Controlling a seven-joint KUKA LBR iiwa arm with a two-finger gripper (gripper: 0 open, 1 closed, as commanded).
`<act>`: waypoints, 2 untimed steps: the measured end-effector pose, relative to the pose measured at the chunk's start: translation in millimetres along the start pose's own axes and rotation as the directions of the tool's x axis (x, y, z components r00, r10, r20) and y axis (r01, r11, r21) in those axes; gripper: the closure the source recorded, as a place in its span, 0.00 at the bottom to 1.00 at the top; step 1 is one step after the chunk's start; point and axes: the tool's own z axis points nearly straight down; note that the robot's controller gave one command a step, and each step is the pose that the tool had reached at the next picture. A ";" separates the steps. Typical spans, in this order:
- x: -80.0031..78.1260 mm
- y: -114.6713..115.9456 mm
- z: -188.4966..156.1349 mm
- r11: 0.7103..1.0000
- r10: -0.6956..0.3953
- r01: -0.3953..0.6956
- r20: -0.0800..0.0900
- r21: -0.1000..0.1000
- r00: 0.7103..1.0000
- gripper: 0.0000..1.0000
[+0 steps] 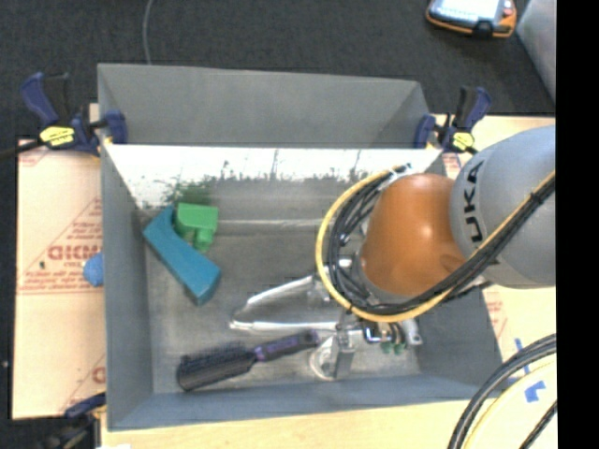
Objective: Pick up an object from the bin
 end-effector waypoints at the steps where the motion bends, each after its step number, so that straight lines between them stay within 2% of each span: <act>1: -40.9 35.3 49.0 0.993 -0.119 0.119 0.004 -0.003 0.993 0.00; 2: -16.8 60.2 78.6 0.999 0.049 -0.049 0.005 0.000 0.999 0.00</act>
Offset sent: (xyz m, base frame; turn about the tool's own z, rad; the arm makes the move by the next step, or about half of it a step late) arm 0.0166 0.0610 -0.0787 0.0515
